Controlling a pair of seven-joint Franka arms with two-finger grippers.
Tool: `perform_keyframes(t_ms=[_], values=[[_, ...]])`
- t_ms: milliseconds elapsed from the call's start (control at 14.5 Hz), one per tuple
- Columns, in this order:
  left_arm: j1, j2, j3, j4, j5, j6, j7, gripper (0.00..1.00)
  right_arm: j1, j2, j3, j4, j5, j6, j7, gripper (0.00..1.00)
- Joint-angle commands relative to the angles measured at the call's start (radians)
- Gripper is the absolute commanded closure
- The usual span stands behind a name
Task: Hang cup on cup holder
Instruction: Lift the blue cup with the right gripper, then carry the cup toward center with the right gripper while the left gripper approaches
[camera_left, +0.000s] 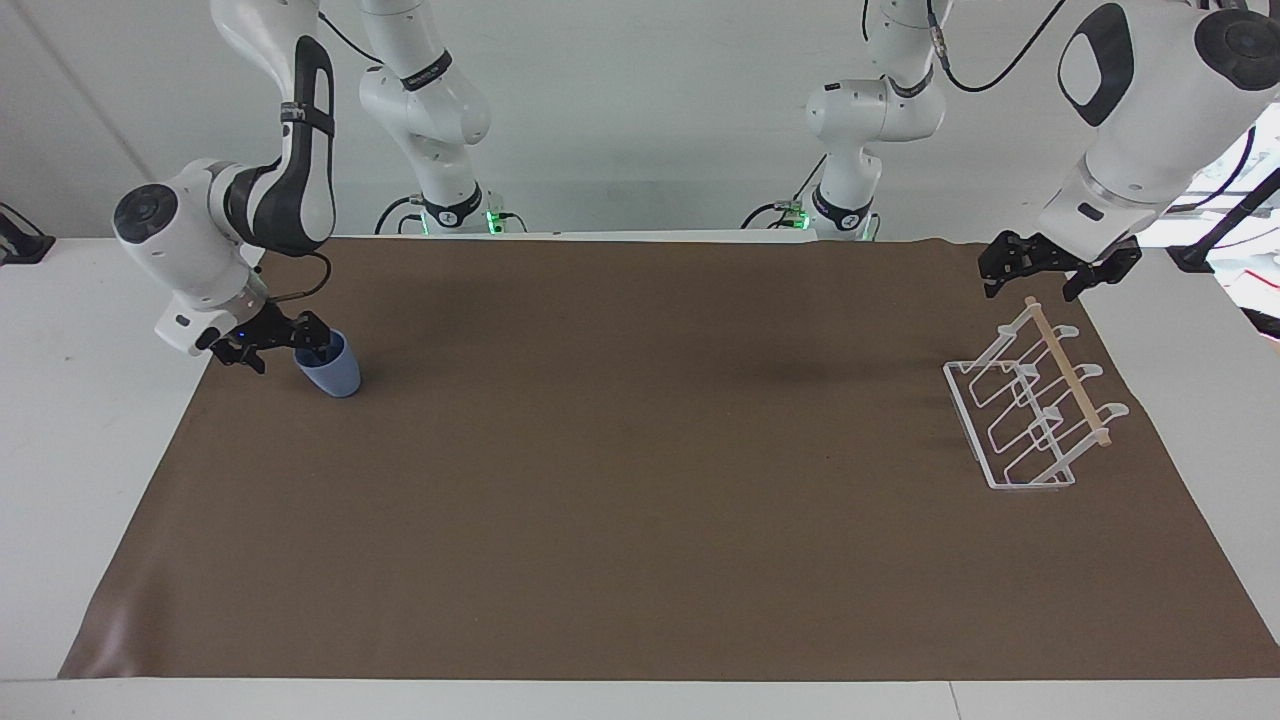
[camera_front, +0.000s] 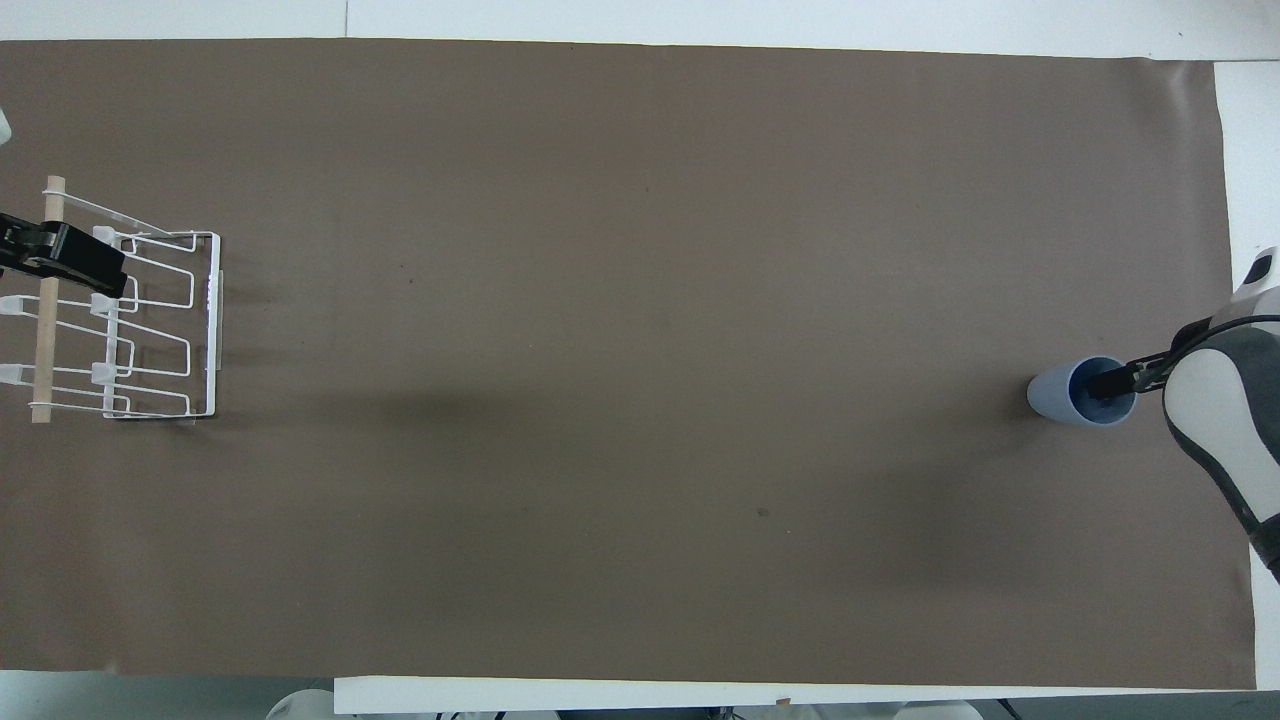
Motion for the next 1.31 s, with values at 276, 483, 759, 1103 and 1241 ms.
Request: perform_keyframes(t_ms=[276,483,759,1103,1241], values=[[0.033,-0.045,0.01,-0.033,0.001,-0.096,-0.007,0.0,-0.009,0.005,0.01,-0.013,0.021,0.02,-0.041,0.87],[0.033,-0.048,0.012,-0.045,0.001,-0.096,-0.006,0.0,-0.006,0.005,0.01,-0.011,0.021,0.017,-0.037,0.99],[0.033,-0.05,0.012,-0.053,0.001,-0.084,-0.05,0.0,-0.002,0.008,0.013,0.035,0.019,-0.05,-0.045,1.0],[-0.015,-0.093,0.002,-0.149,-0.025,0.029,-0.412,0.0,0.108,-0.041,0.025,0.257,0.201,-0.369,-0.034,0.99],[-0.03,-0.097,0.004,-0.163,-0.128,0.088,-0.702,0.0,0.131,-0.047,0.025,0.293,0.331,-0.414,-0.031,0.99]])
